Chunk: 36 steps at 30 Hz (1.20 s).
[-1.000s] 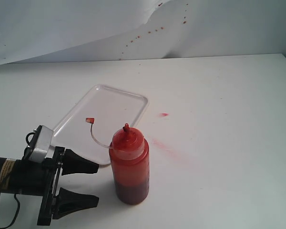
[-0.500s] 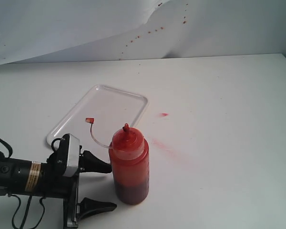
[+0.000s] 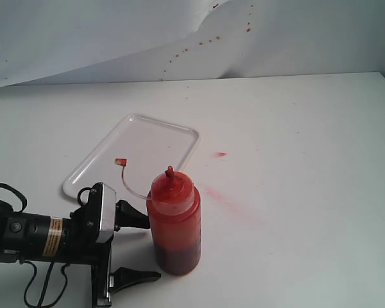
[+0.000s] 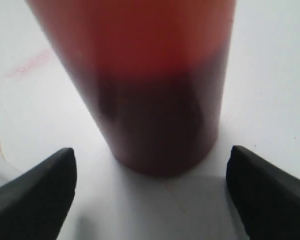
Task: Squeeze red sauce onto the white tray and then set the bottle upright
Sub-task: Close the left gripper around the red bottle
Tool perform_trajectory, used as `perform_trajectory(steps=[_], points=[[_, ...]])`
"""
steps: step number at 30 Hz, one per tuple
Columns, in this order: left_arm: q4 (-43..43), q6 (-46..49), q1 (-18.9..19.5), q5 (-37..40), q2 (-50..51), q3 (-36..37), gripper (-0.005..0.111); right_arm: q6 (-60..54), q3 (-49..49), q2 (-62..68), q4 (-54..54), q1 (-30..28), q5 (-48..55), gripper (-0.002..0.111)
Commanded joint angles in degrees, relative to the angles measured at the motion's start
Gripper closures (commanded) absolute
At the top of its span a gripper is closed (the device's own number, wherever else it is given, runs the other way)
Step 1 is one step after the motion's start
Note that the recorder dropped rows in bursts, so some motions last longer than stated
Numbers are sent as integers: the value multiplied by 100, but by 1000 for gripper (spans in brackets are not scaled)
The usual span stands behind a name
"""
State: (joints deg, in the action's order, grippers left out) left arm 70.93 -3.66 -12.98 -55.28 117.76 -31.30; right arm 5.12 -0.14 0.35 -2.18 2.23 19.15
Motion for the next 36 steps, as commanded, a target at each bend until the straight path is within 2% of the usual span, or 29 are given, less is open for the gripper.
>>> perform_trajectory(steps=[1, 9, 15, 20, 26, 31, 34, 36], points=[[-12, 52, -174, 120, -23, -154, 29, -35, 14, -35, -38, 14, -3, 108], [18, 77, -474, 456, -23, -423, 29, -35, 14, -35, -38, 14, -3, 108], [92, 98, -496, 420, -23, -435, 29, -35, 14, -35, -27, 14, -3, 108], [306, -57, -518, 190, -23, -575, 29, -35, 14, -35, -17, 14, -3, 108], [966, -688, -530, 111, 88, -906, 29, -35, 14, -35, -17, 14, -3, 108], [1811, -1335, -530, -358, 429, -1430, 29, -35, 14, -35, -17, 14, -3, 108], [1745, -1429, -542, -616, 520, -1545, 29, -35, 14, -35, -17, 14, -3, 108], [1535, -1430, -716, -797, 617, -1674, 29, -35, 14, -35, -17, 14, -3, 108]])
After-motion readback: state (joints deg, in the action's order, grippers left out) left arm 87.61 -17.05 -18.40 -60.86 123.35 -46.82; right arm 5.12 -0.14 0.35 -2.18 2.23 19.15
